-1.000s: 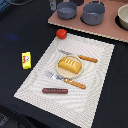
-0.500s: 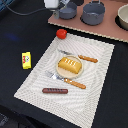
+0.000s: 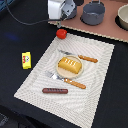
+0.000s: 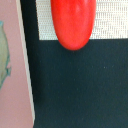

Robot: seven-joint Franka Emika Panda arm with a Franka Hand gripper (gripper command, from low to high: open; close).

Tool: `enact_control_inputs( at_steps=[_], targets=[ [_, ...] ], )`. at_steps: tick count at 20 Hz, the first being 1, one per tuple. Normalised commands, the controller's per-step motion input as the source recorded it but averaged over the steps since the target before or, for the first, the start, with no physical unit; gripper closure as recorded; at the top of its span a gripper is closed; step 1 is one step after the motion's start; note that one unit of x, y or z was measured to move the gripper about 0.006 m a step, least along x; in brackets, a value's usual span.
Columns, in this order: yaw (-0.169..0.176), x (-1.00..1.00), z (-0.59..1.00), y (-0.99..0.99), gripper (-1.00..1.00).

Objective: Interact with the objects in diverse but meaningful ways.

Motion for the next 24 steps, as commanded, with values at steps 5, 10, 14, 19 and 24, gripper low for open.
enact_control_inputs(
  at_steps=[5, 10, 14, 19, 24],
  targets=[
    [0.000, 0.02, -0.36, -0.09, -1.00],
    [0.000, 0.01, -0.35, -0.09, -1.00],
    [0.002, 0.09, -0.31, 0.00, -1.00],
    [0.014, 0.18, -0.26, 0.10, 1.00],
    [0.010, 0.20, -0.27, 0.12, 1.00]
  ],
)
